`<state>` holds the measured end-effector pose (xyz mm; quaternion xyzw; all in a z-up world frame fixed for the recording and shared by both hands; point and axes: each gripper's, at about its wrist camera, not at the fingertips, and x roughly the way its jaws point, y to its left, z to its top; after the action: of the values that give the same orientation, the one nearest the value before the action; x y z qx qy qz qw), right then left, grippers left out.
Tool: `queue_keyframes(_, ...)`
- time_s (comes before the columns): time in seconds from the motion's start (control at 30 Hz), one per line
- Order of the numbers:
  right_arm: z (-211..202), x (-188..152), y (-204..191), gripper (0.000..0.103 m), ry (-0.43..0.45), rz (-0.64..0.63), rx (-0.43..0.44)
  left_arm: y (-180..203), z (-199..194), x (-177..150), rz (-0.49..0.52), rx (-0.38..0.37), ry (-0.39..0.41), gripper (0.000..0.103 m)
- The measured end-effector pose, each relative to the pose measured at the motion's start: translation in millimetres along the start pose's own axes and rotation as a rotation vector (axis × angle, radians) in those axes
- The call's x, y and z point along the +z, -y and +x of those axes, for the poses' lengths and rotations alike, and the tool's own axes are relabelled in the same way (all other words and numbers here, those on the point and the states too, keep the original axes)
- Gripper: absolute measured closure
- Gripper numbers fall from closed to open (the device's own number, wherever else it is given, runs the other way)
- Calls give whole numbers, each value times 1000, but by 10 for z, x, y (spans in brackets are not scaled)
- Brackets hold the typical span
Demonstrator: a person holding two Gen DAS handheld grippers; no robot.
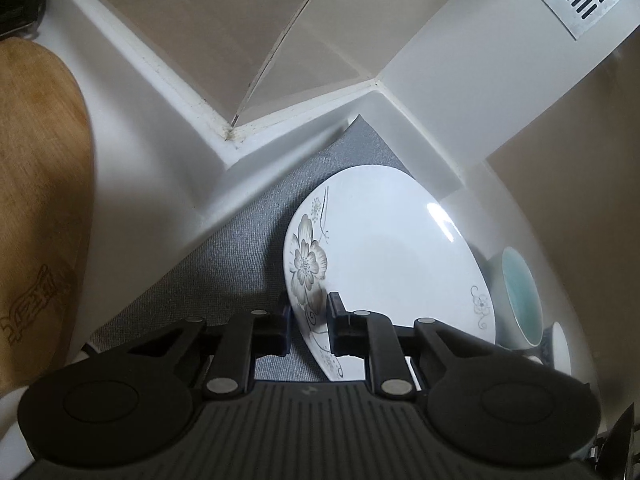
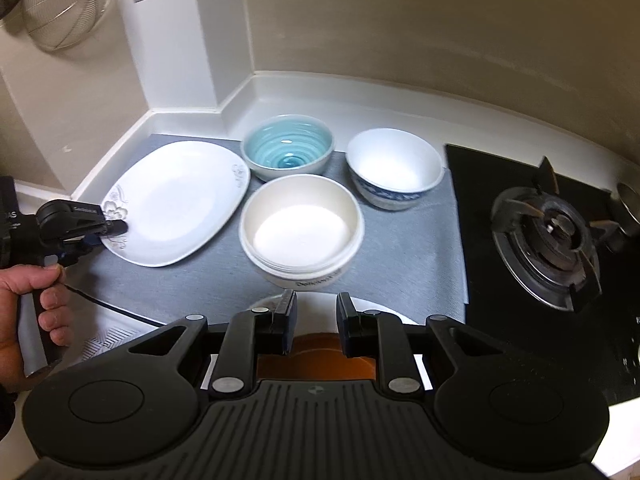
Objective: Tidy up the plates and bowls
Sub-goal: 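Grasp the oval plate's rim with the left tool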
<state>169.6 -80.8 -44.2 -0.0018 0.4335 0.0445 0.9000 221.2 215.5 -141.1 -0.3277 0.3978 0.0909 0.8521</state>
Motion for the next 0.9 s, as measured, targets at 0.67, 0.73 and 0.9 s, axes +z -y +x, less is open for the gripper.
queue_keyframes(0.67,33,-4,-197,80,-2,-41,57,-213,-345,-269,9,24,-14,84)
queue_keyframes(0.73,65,-8,-241,80,-9,-49,72,-266,-418,-320,15,27,-19,84)
queue_keyframes(0.9,161,-23,-364,80,-28,-68,109,-374,-595,-456,45,22,-38,83)
